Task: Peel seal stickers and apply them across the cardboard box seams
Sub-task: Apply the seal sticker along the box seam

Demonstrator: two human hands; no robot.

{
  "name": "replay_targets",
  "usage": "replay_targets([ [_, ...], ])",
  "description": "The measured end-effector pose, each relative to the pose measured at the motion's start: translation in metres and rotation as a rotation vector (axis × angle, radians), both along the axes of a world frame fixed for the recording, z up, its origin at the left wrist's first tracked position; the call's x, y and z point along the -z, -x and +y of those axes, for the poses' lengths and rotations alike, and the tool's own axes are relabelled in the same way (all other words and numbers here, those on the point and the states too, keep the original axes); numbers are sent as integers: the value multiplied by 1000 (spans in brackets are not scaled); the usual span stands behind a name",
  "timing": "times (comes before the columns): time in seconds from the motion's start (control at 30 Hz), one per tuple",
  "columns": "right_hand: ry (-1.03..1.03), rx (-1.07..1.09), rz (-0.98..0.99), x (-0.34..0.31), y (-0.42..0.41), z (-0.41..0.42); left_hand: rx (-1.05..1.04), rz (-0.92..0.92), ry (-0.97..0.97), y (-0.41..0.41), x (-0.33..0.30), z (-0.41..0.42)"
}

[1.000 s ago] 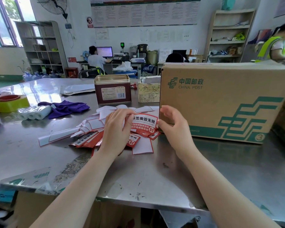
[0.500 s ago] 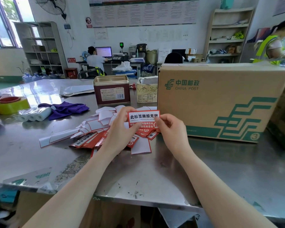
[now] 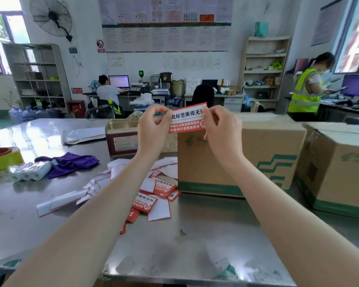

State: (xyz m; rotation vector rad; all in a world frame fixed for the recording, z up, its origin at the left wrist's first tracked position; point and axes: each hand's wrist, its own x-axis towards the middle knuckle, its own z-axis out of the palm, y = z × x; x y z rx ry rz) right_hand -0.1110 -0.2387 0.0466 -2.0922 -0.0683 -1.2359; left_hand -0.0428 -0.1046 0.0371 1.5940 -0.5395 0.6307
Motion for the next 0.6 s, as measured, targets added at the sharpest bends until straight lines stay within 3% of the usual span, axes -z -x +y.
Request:
replay_targets([
  [0.13,10,78,18,-29,-14,-34,-95,-57,-99,-14,-30,-32],
  [0.37,-101,187,139,-53,-50,-99,-220,-103,-595,-33,-62,-85],
  [0.6,-183,312,414,-52,-80,-148,17,7,-918,-63,-55,-113],
])
